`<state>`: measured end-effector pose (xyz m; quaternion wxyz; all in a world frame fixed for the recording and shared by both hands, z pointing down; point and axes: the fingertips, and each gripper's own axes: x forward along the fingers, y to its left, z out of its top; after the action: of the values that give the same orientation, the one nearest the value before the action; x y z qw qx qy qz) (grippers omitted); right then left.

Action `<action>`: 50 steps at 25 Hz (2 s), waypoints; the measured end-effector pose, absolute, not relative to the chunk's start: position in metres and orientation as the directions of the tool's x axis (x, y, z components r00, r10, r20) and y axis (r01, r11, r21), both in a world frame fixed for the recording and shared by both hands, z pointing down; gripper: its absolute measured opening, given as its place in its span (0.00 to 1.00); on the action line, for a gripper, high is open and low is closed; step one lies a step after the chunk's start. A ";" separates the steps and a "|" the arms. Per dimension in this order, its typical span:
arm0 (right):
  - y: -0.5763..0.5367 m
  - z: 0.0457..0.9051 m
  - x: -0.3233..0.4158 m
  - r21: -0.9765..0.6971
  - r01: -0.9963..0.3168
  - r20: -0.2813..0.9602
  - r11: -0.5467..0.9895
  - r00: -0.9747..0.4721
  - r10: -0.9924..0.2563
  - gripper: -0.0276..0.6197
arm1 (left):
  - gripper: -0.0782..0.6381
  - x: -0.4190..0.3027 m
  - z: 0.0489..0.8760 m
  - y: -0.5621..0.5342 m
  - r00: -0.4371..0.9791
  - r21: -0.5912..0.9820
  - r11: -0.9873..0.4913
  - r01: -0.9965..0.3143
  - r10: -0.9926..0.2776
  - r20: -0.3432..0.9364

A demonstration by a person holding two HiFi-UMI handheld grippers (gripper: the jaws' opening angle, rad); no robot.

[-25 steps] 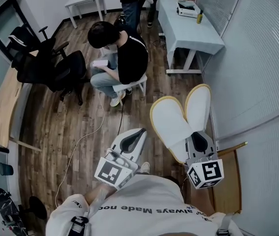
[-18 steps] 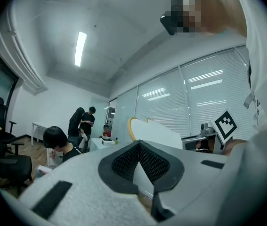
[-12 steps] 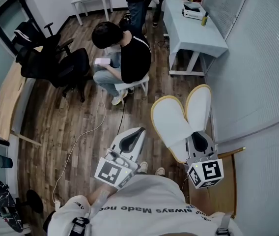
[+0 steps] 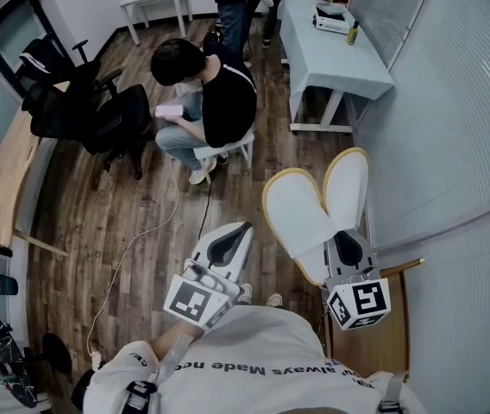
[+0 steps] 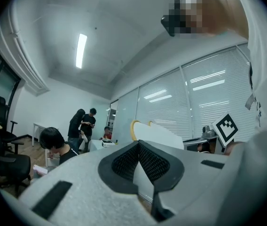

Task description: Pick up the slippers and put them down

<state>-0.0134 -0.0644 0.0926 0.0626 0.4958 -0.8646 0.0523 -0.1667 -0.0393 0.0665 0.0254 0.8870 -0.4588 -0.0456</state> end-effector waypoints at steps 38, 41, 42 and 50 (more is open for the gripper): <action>-0.053 0.155 -0.018 -0.065 -0.857 0.284 0.511 -0.507 -0.814 0.08 | 0.12 -0.170 0.134 -0.040 0.600 0.160 -0.583 -0.796 -0.796 0.083; -0.048 0.161 -0.020 -0.071 -0.859 0.299 0.506 -0.503 -0.811 0.08 | 0.12 -0.171 0.141 -0.037 0.602 0.165 -0.583 -0.795 -0.793 0.096; -0.047 0.164 -0.020 -0.072 -0.860 0.303 0.506 -0.502 -0.810 0.08 | 0.12 -0.170 0.143 -0.037 0.603 0.166 -0.584 -0.795 -0.792 0.101; -0.049 0.191 -0.018 -0.085 -0.858 0.333 0.507 -0.504 -0.797 0.08 | 0.12 -0.163 0.169 -0.043 0.618 0.163 -0.598 -0.785 -0.776 0.124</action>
<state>-0.0184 -0.0488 0.1906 0.1264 0.4819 -0.8587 0.1202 -0.1629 -0.0428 0.1693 0.1009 0.8937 -0.4367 0.0202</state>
